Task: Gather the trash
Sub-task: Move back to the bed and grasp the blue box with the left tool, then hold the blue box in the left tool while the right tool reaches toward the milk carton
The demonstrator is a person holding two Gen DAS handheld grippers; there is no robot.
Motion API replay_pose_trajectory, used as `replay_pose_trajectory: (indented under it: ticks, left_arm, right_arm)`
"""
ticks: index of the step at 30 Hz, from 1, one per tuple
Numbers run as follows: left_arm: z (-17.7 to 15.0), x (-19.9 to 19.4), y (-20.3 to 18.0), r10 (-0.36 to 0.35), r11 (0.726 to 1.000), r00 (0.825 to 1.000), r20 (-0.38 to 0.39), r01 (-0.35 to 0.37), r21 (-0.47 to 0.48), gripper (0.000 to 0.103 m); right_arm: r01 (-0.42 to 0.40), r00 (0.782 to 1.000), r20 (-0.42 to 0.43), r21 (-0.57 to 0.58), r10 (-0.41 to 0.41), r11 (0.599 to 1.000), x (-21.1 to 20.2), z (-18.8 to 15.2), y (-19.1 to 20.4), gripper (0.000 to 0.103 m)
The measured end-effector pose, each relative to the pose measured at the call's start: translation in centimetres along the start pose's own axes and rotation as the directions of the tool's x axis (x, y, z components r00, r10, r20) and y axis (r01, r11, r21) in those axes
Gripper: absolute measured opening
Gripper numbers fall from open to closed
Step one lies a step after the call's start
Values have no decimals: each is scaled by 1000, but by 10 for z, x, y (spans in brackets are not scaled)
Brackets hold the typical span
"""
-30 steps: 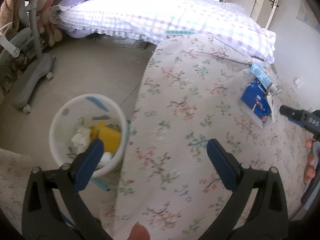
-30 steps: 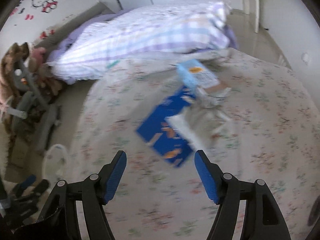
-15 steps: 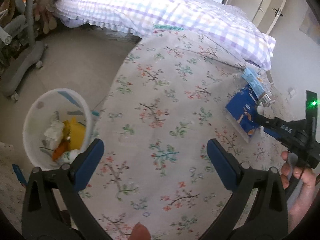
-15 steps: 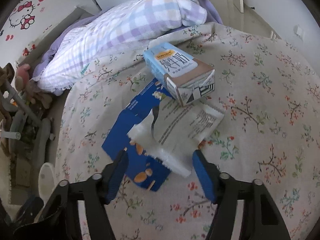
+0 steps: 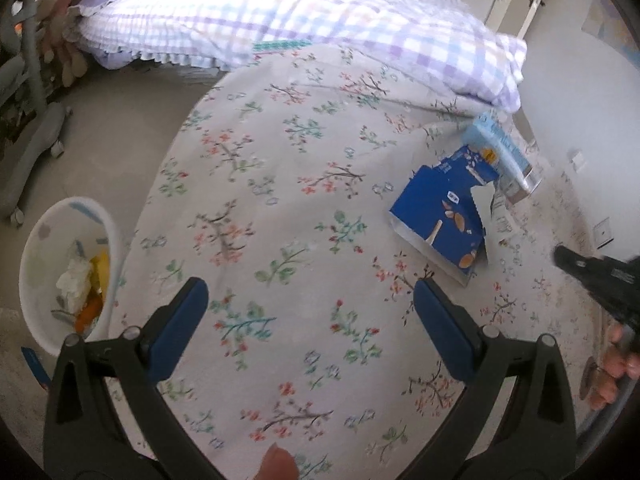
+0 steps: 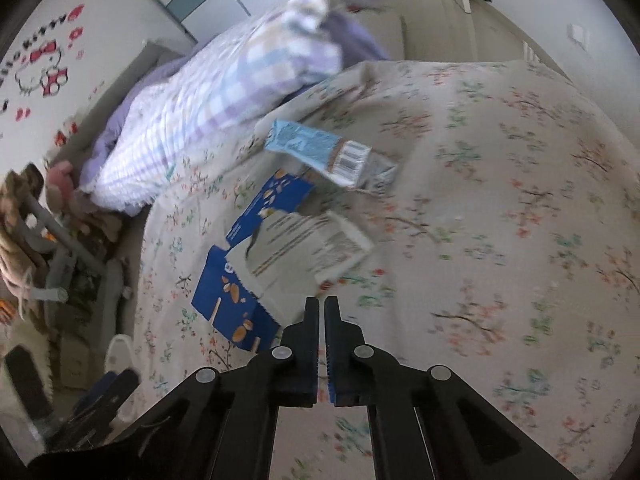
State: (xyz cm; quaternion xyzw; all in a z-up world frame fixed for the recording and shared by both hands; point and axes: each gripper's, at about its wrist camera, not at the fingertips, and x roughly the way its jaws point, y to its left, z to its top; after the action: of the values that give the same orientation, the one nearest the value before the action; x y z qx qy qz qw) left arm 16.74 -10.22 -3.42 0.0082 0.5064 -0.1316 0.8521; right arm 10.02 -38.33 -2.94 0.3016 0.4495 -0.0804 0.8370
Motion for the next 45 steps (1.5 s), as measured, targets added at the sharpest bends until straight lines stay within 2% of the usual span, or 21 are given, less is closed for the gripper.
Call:
replay_pose_trajectory:
  ticks: [5,7,8,9,10,13,15,16,19,22,23,24,27,30,34,45]
  left_arm:
    - [13,28,-20,-26,1000,999,-35,26,-2,101]
    - [19,38,-29,-63,998,997,-50,62,-21,97]
    - [22,43,-33,-84,996,995,-57,82,-33,95]
    - [24,46,-37,-105,994,993,-61,103,-44,92]
    - [26,51,-42,-132,990,989,-64,128,-55,90]
    - [31,65,-56,-194,979,978,-77,188,-72,79]
    - [33,72,-60,-216,974,972,-90,208,-85,68]
    - [33,77,-62,-231,970,968,-94,222,-96,65]
    - [34,77,-66,-230,970,971,-70,223,-100,59]
    - [34,78,-67,-224,969,972,-70,215,-118,42]
    - [34,78,-67,-228,967,971,-73,217,-133,31]
    - [35,77,-66,-226,966,971,-71,214,-146,25]
    - [37,72,-64,-234,961,971,-48,224,-165,15]
    - [40,62,-63,-264,952,964,-26,256,-167,10]
    - [44,47,-65,-276,954,961,-5,274,-119,7]
    - [57,-7,-59,-187,981,978,92,182,63,4]
  right_arm:
    - [0,1000,13,12,0,1000,-20,1,-27,3]
    - [-6,1000,-8,20,6,1000,-20,1,-36,4]
    - [-6,1000,-18,29,6,1000,-20,2,-40,6]
    - [-2,1000,-24,39,3,999,-20,2,-45,14]
    - [0,1000,-26,51,1,999,-20,4,-48,17]
    - [1,1000,-22,85,1,996,-22,6,-60,26]
    - [-4,1000,-18,107,6,994,-22,8,-66,38]
    - [-8,1000,-15,115,9,993,-22,8,-69,40]
    - [-15,1000,-17,125,17,992,-22,9,-71,41]
    - [-13,1000,-20,127,15,992,-22,9,-72,41]
    - [-13,1000,-22,131,16,991,-21,8,-72,41]
    - [-14,1000,-23,134,17,991,-21,8,-73,41]
    - [-21,999,-26,142,25,990,-19,8,-73,41]
    - [-25,999,-24,142,28,990,-19,9,-71,41]
    - [-27,999,-24,144,31,989,-18,9,-70,41]
    - [-35,999,-22,148,39,988,-16,10,-67,41]
